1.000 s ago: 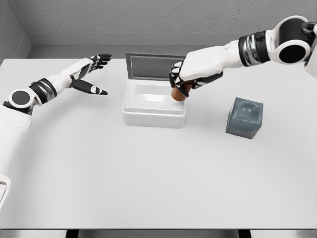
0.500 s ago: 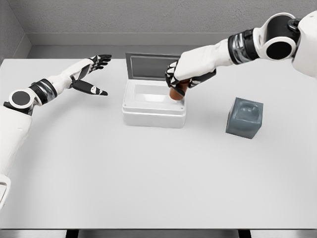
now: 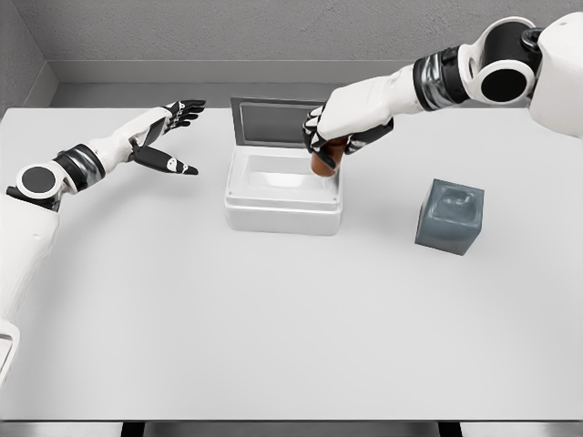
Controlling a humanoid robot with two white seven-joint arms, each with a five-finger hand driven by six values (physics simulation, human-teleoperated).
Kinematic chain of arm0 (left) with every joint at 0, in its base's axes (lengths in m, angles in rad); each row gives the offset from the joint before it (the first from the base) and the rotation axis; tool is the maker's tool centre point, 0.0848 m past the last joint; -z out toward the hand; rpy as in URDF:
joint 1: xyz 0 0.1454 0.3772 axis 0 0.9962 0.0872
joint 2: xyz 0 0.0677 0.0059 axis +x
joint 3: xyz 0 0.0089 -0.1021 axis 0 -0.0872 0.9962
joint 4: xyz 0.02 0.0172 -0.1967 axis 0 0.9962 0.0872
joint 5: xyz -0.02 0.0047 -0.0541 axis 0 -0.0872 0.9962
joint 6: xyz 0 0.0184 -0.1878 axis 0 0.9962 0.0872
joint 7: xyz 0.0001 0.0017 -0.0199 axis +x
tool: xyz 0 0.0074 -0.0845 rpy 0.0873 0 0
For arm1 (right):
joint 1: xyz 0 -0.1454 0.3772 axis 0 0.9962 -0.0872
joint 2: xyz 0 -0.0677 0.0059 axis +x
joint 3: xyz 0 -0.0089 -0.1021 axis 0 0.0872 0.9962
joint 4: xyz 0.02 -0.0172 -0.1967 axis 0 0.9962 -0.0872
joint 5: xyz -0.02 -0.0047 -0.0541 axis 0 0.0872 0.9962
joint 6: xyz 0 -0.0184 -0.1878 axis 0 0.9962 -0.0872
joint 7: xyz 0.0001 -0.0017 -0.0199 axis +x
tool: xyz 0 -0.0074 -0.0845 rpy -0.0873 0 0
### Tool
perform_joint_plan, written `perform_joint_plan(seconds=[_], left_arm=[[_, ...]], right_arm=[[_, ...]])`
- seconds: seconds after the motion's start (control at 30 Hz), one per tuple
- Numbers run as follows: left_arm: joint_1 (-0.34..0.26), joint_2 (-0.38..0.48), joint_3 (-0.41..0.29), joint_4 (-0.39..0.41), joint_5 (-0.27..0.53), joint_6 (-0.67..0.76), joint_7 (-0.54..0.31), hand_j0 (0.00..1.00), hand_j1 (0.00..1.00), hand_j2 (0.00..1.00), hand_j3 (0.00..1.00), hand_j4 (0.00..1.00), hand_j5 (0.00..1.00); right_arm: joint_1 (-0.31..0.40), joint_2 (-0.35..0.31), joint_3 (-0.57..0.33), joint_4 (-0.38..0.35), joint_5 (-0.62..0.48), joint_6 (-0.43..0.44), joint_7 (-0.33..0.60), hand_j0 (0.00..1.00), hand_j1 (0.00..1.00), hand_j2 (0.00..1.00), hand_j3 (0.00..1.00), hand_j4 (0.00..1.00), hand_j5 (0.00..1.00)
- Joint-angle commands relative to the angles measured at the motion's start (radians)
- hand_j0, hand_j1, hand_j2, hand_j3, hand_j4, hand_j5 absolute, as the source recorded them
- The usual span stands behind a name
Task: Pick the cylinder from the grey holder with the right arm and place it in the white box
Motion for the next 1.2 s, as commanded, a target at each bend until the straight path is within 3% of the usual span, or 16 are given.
perform_joint_plan(seconds=[0.0,0.03,0.27,0.43,0.57,0.7,0.9,1.0,1.17], left_arm=[[0.000,0.000,0.002,-0.002,0.007,0.001,0.000,1.00,1.00,1.00,1.00,1.00,1.00],[0.000,0.000,0.002,-0.002,0.007,0.001,0.000,1.00,1.00,1.00,1.00,1.00,1.00],[0.000,0.000,0.002,-0.002,0.007,0.001,0.000,1.00,1.00,1.00,1.00,1.00,1.00],[0.002,0.002,0.002,-0.002,0.007,0.001,0.000,1.00,1.00,1.00,1.00,1.00,1.00],[0.002,0.003,0.002,-0.002,0.007,0.001,0.000,1.00,1.00,1.00,1.00,1.00,1.00],[0.002,0.003,0.002,-0.002,0.007,0.001,0.000,1.00,1.00,1.00,1.00,1.00,1.00],[-0.002,-0.003,0.002,-0.007,0.007,0.001,0.000,1.00,1.00,1.00,1.00,1.00,1.00],[-0.020,-0.003,0.002,-0.011,0.008,0.001,0.000,1.00,1.00,1.00,1.00,1.00,1.00],[-0.037,-0.015,0.001,-0.010,0.007,0.001,0.000,1.00,1.00,1.00,1.00,1.00,1.00]], right_arm=[[0.000,0.000,-0.003,0.002,-0.005,0.002,-0.001,0.65,0.65,0.65,0.65,0.65,0.65],[-0.002,0.000,-0.003,0.000,-0.003,0.002,-0.001,0.74,0.74,0.74,0.74,0.74,0.74],[0.000,0.002,-0.008,-0.009,-0.003,0.002,-0.004,0.83,0.83,0.83,0.83,0.83,0.83],[-0.005,-0.038,-0.047,-0.115,-0.003,0.002,-0.010,0.92,0.92,0.92,0.92,0.92,0.92],[-0.023,-0.093,-0.089,-0.199,-0.006,0.002,-0.011,0.92,0.92,0.92,0.92,0.92,0.92],[-0.017,-0.139,-0.163,-0.205,-0.009,0.002,-0.013,0.93,0.93,0.93,0.93,0.93,0.93],[-0.029,-0.199,-0.172,-0.303,-0.020,0.002,-0.015,0.92,0.92,0.92,0.92,0.92,0.92],[-0.054,-0.334,-0.196,-0.403,-0.045,0.002,-0.021,0.93,0.93,0.93,0.93,0.93,0.93],[-0.060,-0.483,-0.184,-0.441,-0.057,0.002,-0.053,1.00,1.00,1.00,1.00,1.00,1.00]])
